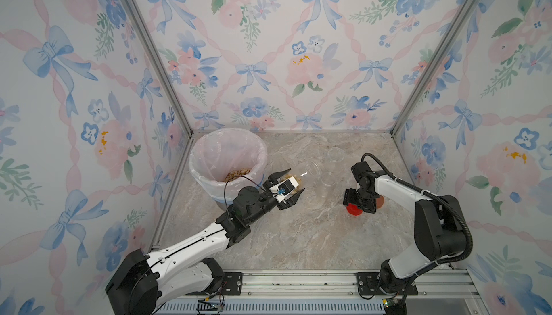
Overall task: Empty moldy peanuts from jars
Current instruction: Place the lid at the center of the board.
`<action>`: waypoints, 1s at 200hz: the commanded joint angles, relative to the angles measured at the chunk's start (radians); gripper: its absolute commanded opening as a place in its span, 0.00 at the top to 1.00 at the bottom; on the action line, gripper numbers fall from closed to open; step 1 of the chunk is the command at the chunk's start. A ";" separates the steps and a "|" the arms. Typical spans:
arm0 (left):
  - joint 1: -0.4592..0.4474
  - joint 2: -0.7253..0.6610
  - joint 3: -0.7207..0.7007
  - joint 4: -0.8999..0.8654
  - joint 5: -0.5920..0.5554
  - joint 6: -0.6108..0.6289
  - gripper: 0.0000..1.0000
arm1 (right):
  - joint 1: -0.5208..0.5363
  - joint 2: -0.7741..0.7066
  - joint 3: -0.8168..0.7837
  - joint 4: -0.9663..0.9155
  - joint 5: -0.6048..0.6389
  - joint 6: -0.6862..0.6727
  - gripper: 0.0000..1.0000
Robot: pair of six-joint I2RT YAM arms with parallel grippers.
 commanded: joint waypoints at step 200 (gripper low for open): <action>0.012 -0.092 0.542 -0.849 -1.141 0.332 0.83 | -0.035 -0.245 0.120 0.033 -0.044 -0.124 0.11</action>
